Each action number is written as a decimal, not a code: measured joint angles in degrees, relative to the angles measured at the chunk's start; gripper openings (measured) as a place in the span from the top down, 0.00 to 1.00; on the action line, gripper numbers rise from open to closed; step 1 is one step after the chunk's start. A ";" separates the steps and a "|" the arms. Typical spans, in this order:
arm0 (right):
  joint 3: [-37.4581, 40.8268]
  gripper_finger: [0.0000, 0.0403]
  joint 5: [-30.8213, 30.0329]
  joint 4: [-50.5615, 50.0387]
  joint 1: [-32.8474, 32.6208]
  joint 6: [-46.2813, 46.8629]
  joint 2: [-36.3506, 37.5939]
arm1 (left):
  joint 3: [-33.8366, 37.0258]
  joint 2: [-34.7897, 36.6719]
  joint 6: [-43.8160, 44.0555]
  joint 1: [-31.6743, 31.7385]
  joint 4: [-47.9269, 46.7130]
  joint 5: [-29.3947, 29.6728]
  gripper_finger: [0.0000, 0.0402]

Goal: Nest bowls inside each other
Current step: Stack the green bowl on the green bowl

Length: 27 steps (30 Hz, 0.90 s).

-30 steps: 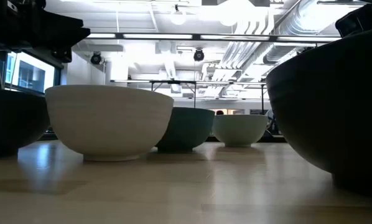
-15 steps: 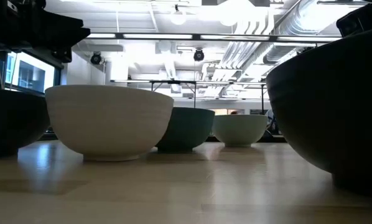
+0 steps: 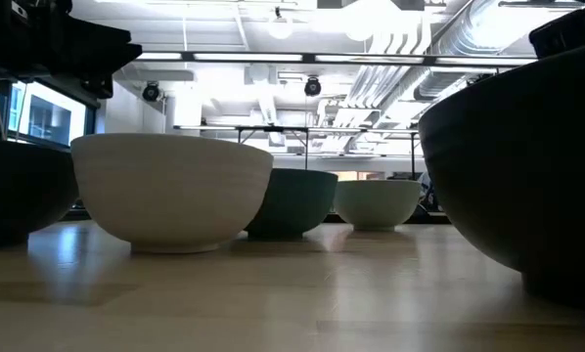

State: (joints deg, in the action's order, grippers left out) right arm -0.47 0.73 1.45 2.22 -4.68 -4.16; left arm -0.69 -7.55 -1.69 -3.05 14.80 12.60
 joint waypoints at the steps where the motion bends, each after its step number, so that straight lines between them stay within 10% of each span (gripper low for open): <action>1: 0.00 0.69 1.32 0.01 0.00 6.35 0.02 | 0.00 0.00 0.00 0.00 0.01 0.00 0.67; 10: 0.00 0.69 2.79 -0.01 0.00 45.12 0.02 | 0.00 0.00 0.02 0.00 -0.01 0.00 0.67; 27: 0.00 0.69 0.76 -0.43 0.02 40.63 0.02 | -0.02 0.00 0.02 0.02 0.01 0.00 0.67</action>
State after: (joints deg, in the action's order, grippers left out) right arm -0.47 1.50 1.02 2.24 35.94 -4.14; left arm -0.71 -7.55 -1.68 -3.03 14.80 12.60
